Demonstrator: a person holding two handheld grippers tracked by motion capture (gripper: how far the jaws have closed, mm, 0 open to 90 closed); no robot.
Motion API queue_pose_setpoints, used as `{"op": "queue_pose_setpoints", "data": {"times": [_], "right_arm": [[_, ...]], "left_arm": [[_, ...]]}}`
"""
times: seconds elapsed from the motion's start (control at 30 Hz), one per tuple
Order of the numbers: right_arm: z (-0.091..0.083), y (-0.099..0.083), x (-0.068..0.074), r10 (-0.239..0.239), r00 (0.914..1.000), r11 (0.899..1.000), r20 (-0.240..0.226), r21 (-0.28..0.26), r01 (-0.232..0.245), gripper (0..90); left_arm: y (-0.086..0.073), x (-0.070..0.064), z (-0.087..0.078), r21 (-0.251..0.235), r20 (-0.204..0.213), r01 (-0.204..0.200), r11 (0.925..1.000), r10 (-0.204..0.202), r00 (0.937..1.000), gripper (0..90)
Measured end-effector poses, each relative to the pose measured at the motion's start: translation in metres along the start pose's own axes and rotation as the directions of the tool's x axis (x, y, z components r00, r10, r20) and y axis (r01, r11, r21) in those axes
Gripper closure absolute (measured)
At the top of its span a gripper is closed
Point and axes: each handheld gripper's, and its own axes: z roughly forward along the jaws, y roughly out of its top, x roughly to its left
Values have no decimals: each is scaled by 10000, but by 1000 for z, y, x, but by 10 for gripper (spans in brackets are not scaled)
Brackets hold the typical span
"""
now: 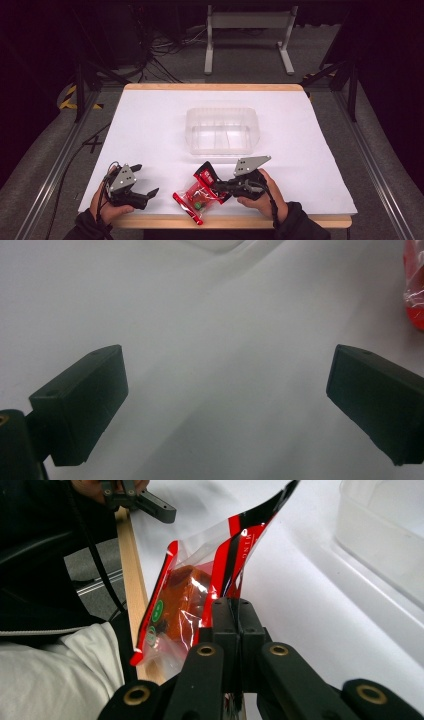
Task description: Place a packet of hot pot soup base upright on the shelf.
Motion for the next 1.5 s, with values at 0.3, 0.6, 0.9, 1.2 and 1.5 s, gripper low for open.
{"op": "queue_pose_setpoints", "data": {"times": [0.3,0.6,0.9,1.2,1.5], "right_arm": [[-24,3,2,-186,9995,9993,274,-334,195,900],[-40,6,0,-217,9975,9979,674,-594,257,900],[-52,7,-3,-246,9927,9969,1184,-718,333,900],[-66,9,-6,-228,9853,9960,1695,-818,371,900],[-77,11,-8,-179,9771,9962,2119,-794,355,900]], "left_arm": [[0,0,0,-1,0,12,10000,-12,10000,38],[0,0,0,5,0,19,10000,-19,10000,37],[0,0,0,19,9,16,10000,-16,10000,37],[0,0,0,28,11,16,10000,-16,10000,37],[0,0,-1,-3,-34,37,10000,-37,10000,36]]}}
